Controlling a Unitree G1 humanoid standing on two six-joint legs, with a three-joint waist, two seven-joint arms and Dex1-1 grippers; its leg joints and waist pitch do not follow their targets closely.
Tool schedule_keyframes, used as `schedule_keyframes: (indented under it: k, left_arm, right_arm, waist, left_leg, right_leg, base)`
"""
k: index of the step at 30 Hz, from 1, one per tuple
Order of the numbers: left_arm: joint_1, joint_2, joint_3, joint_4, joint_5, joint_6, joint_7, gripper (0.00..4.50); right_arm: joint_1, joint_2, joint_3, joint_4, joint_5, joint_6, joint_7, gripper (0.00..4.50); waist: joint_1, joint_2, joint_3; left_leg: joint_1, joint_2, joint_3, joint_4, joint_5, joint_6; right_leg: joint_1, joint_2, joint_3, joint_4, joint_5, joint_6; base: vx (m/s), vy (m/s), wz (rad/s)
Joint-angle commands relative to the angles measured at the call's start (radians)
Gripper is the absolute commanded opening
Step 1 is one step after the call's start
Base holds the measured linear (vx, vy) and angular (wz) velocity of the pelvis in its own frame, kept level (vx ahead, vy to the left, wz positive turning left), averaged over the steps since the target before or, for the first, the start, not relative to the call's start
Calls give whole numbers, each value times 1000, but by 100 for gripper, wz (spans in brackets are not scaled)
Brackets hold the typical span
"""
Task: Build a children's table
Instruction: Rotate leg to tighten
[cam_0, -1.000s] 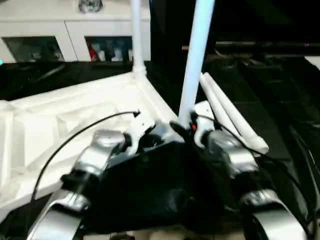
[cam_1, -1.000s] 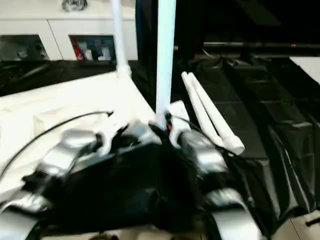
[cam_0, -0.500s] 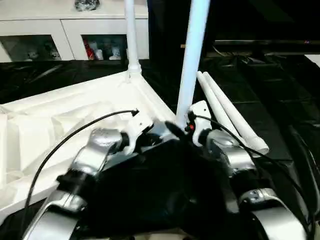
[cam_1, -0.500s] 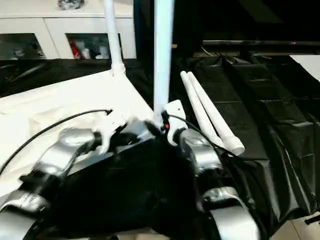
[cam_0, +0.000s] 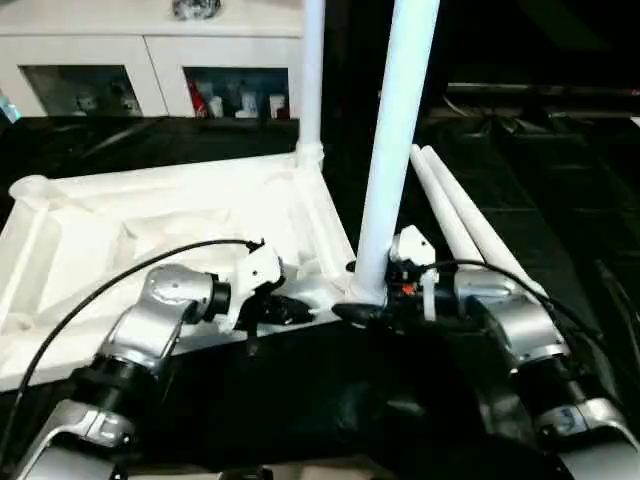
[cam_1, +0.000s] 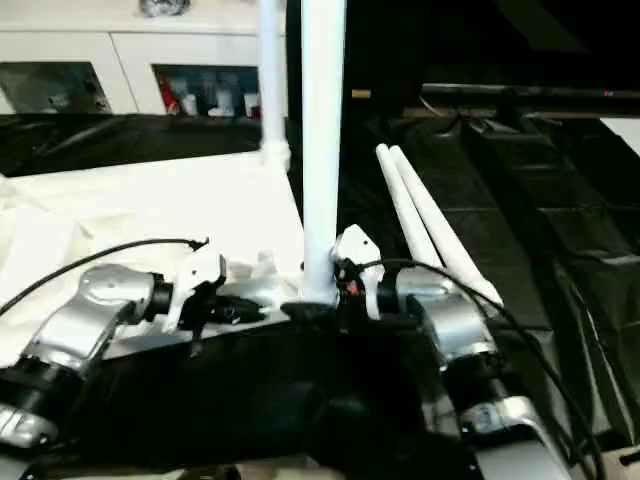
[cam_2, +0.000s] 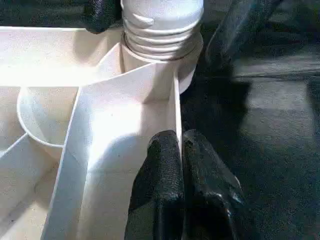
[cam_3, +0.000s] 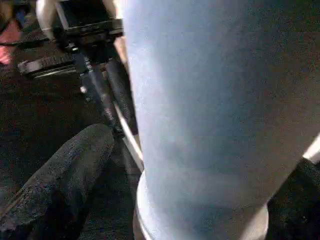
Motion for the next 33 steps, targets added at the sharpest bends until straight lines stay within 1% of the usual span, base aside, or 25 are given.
schedule_keyframes:
  k: [1, 2, 3, 4, 7, 8, 10, 12, 14, 17, 18, 21, 22, 23, 24, 25, 26, 27, 28, 29, 30, 31, 32, 33]
  left_arm:
    - [-8, -2, -4, -63, -70, -23, -61, 0]
    - [-7, 2, -4, -61, -67, -25, -62, 0]
    - [-7, 2, -4, -61, -67, -25, -62, 0]
    - [-4, 6, -5, -59, -61, -29, -60, 0]
    - [0, 11, -4, -60, -54, -26, -68, 0]
    - [0, 11, -4, -60, -54, -26, -68, 0]
    - [0, 13, -4, -62, -55, -26, -67, 0]
    - [0, 15, -7, -62, -57, -28, -65, 0]
    - [0, 15, -7, -59, -57, -30, -61, 0]
    - [-5, 5, -5, -54, -57, -29, -50, 0]
    - [-7, -4, -3, -54, -57, -25, -38, 0]
    - [-31, -48, 13, -32, -39, 1, 52, 0]
    - [-31, -48, 13, -32, -39, 1, 52, 0]
    - [-38, -61, 17, -24, -34, 6, 77, 0]
    - [-38, -61, 17, -24, -34, 6, 77, 0]
    - [-56, -87, 24, -6, -24, 19, 130, 0]
    - [-56, -87, 24, -6, -24, 19, 130, 0]
    - [-105, -151, 38, 47, 6, 39, 262, 0]
    - [-105, -151, 38, 47, 6, 39, 262, 0]
    - [-126, -177, 42, 69, 18, 45, 314, 0]
    - [-126, -177, 42, 69, 18, 45, 314, 0]
    - [-156, -214, 44, 108, 36, 43, 382, 0]
    - [-156, -214, 44, 108, 36, 43, 382, 0]
    - [-178, -245, 43, 138, 50, 39, 436, 0]
  right_arm:
    - [8, -16, 7, -31, 12, 17, 32, 409]
    - [11, -20, 8, -37, 14, 25, 37, 409]
    - [11, -20, 8, -37, 14, 25, 37, 406]
    - [16, -28, 18, -48, 17, 38, 49, 383]
    - [25, -38, 32, -65, 19, 51, 63, 356]
    - [25, -38, 32, -65, 19, 51, 63, 356]
    - [27, -38, 34, -68, 19, 54, 63, 336]
    - [31, -35, 40, -72, 15, 59, 64, 327]
    - [34, -30, 42, -74, 14, 63, 60, 302]
    - [42, -14, 41, -75, 14, 68, 37, 282]
    - [46, 2, 35, -72, 15, 71, 10, 275]
    - [38, 70, 10, -19, -6, 76, -126, 272]
    - [38, 70, 10, -19, -6, 76, -126, 272]
    - [34, 87, 5, -3, -15, 71, -164, 271]
    - [34, 87, 5, -3, -15, 71, -164, 271]
    - [23, 123, -5, 33, -31, 71, -242, 270]
    - [23, 123, -5, 33, -31, 71, -242, 270]
    - [-10, 212, -34, 115, -53, 85, -419, 270]
    - [-10, 212, -34, 115, -53, 85, -419, 270]
    - [-25, 248, -46, 146, -60, 90, -489, 270]
    - [-25, 248, -46, 146, -60, 90, -489, 270]
    - [-54, 294, -56, 196, -74, 79, -582, 270]
    - [-54, 294, -56, 196, -74, 79, -582, 270]
    - [-82, 332, -63, 238, -84, 64, -648, 270]
  waist:
    - [-1, -1, -68]
    - [1, 4, -69]
    - [0, 2, -69]
    - [1, 0, -69]
    - [3, 0, -70]
    - [2, -1, -72]
    - [3, -1, -71]
    - [2, -1, -71]
    - [3, 0, -72]
    - [3, -1, -70]
    - [2, -2, -70]
    - [-2, -2, -70]
    - [-6, -2, -68]
    - [-8, -3, -70]
    - [-10, -3, -69]
    - [-15, -3, -68]
    - [-17, -2, -68]
    - [-23, -5, -68]
    - [-27, -3, -65]
    - [-27, -4, -67]
    - [-28, -5, -67]
    - [-26, -6, -68]
    - [-29, -4, -67]
    - [-29, 0, -69]
  left_leg:
    - [21, 41, -18, -66, -278, 21]
    - [22, 41, -18, -65, -278, 17]
    - [22, 41, -17, -65, -278, 16]
    - [21, 40, -18, -65, -278, 13]
    - [20, 41, -19, -65, -266, 15]
    - [18, 40, -19, -64, -257, 17]
    - [19, 40, -18, -63, -256, 18]
    - [18, 40, -18, -63, -255, 18]
    - [19, 40, -18, -63, -258, 17]
    - [20, 40, -18, -64, -267, 14]
    - [20, 40, -18, -64, -265, 13]
    - [20, 39, -20, -66, -272, 4]
    - [21, 37, -21, -66, -279, -5]
    - [21, 37, -23, -66, -281, -8]
    - [20, 38, -22, -67, -281, -8]
    - [20, 37, -22, -67, -285, -11]
    - [21, 35, -22, -67, -288, -12]
    - [19, 34, -23, -66, -280, -15]
    - [19, 32, -22, -68, -286, -19]
    - [24, 31, -25, -66, -296, -28]
    - [24, 31, -23, -65, -293, -26]
    - [22, 32, -24, -66, -287, -17]
    - [22, 31, -22, -65, -282, -17]
    - [25, 31, -23, -65, -288, -22]
  right_leg:
    - [42, -64, 47, -79, -299, -194]
    - [40, -64, 47, -79, -302, -193]
    - [41, -64, 47, -80, -300, -194]
    - [41, -65, 46, -80, -300, -194]
    - [43, -63, 46, -77, -273, -194]
    - [45, -64, 46, -74, -262, -197]
    - [44, -64, 46, -75, -259, -201]
    - [44, -64, 45, -75, -261, -201]
    - [44, -64, 46, -76, -268, -199]
    - [43, -65, 46, -78, -285, -194]
    - [42, -65, 47, -79, -287, -193]
    - [42, -65, 46, -79, -306, -187]
    - [39, -67, 46, -82, -321, -185]
    - [44, -68, 45, -82, -332, -177]
    - [42, -67, 46, -82, -331, -176]
    - [40, -66, 46, -84, -334, -175]
    - [39, -65, 46, -85, -340, -174]
    - [42, -68, 46, -84, -342, -173]
    - [38, -66, 46, -88, -360, -171]
    - [40, -69, 44, -89, -387, -164]
    - [39, -69, 45, -91, -389, -160]
    - [42, -69, 46, -92, -379, -153]
    - [38, -67, 47, -91, -372, -155]
    - [38, -67, 45, -91, -370, -157]
  base:
    - [0, 0, 0]
    - [0, 0, 0]
    - [0, 0, 0]
    - [0, 0, 0]
    - [0, 0, 0]
    - [0, 0, 0]
    - [0, 0, 0]
    - [0, 0, 0]
    - [0, 0, 0]
    - [0, 0, 0]
    - [0, 0, 0]
    - [0, 0, 0]
    - [0, 0, 0]
    - [0, 0, 0]
    - [0, 0, 0]
    - [0, 0, 0]
    - [0, 0, 0]
    - [0, 0, 0]
    - [0, 0, 0]
    - [0, 0, 0]
    - [0, 0, 0]
    - [0, 0, 0]
    - [0, 0, 0]
    - [0, 0, 0]
